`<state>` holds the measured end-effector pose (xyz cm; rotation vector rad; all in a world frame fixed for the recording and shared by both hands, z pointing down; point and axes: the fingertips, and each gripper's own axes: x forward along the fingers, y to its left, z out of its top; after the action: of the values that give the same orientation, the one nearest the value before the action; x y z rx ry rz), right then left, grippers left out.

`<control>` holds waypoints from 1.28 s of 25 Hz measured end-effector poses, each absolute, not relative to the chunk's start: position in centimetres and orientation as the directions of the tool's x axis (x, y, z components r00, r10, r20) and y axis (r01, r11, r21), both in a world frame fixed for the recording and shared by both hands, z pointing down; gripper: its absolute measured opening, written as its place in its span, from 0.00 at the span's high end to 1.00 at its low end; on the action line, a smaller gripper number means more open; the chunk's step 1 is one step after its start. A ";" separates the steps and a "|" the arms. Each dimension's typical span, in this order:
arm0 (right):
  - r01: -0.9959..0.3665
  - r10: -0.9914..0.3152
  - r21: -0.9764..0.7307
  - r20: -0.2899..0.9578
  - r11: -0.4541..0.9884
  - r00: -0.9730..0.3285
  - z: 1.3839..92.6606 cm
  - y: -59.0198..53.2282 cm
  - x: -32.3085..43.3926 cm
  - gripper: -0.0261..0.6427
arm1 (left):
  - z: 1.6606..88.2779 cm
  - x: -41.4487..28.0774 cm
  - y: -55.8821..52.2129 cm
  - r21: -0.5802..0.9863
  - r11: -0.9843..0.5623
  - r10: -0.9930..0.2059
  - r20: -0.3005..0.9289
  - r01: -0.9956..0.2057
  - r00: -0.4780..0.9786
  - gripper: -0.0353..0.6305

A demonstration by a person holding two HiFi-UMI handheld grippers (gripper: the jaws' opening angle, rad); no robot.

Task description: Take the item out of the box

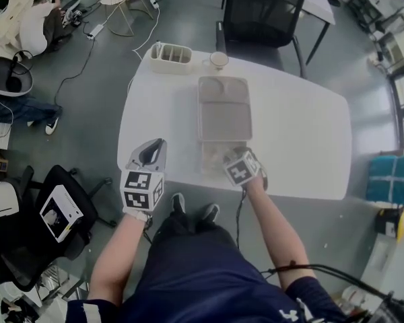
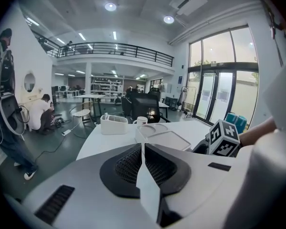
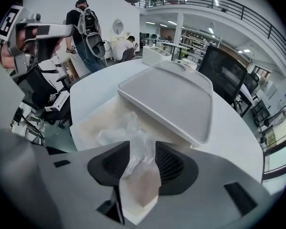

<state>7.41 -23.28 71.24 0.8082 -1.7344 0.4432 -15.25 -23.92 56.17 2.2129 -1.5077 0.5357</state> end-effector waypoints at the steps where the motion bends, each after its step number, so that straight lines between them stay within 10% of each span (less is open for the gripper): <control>1: -0.708 -0.289 0.102 0.946 0.699 -0.149 71.3 -23.3 7.3 0.69 | 56.3 -15.6 -23.9 0.118 -0.327 -0.780 0.527 -0.938 0.338 0.88; 13: -0.666 -0.234 0.065 0.958 0.743 -0.168 72.4 -22.3 6.3 0.90 | 56.7 -15.5 -23.6 0.133 -0.329 -0.776 0.526 -0.935 0.348 0.88; 32: -0.673 -0.456 0.132 0.826 0.728 -0.331 64.7 -22.8 5.7 0.94 | 54.9 -12.8 -23.6 0.109 -0.400 -0.771 0.498 -0.910 0.398 0.88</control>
<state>5.68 -22.75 64.68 0.8607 -1.9861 0.2895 -12.84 -23.63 54.94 2.2963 -1.4520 0.5293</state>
